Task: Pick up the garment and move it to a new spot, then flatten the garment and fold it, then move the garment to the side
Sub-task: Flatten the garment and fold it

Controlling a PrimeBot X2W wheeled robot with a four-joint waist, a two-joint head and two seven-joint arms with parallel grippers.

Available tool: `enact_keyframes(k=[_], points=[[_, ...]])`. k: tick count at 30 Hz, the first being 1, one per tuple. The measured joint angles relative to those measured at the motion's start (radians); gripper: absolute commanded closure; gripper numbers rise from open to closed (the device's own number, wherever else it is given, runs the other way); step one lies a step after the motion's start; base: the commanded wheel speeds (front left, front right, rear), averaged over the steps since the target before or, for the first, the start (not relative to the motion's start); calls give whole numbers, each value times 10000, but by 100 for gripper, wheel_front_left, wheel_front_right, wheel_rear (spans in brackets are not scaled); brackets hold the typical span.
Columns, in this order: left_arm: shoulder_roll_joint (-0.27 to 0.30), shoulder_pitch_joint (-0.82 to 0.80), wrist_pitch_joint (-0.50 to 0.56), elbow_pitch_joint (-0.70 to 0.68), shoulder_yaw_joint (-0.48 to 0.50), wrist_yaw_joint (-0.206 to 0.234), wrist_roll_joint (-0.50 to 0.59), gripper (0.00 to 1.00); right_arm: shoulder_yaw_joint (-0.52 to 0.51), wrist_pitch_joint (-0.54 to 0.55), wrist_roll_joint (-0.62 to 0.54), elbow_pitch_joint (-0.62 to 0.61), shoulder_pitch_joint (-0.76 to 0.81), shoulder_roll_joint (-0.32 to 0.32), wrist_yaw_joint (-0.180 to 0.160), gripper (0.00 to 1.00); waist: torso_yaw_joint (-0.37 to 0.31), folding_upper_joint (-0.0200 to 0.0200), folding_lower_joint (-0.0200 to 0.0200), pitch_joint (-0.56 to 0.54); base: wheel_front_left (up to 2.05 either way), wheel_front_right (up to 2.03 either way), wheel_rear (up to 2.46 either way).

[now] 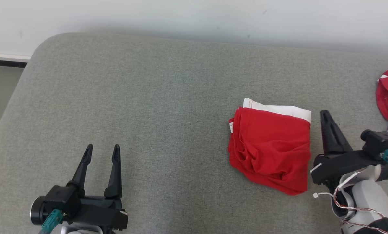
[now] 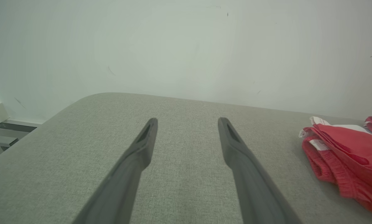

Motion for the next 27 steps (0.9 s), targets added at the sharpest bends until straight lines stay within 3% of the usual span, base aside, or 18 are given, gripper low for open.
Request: enact_keyframes(k=[14,21,27], points=[[-33,-193,2,157,-201,0,-35,0,1511,-725,-616,3423,-1340,777,0,100,571,0,-2,150,0,0,0],[-46,-195,0,174,-148,0,-44,0,2591,-859,-662,3701,-1426,1302,0,100,725,0,-2,134,0,0,0],[-86,-192,0,173,-144,0,-46,0,3304,-867,-650,3097,-1078,1584,0,100,704,0,-2,134,0,0,0]])
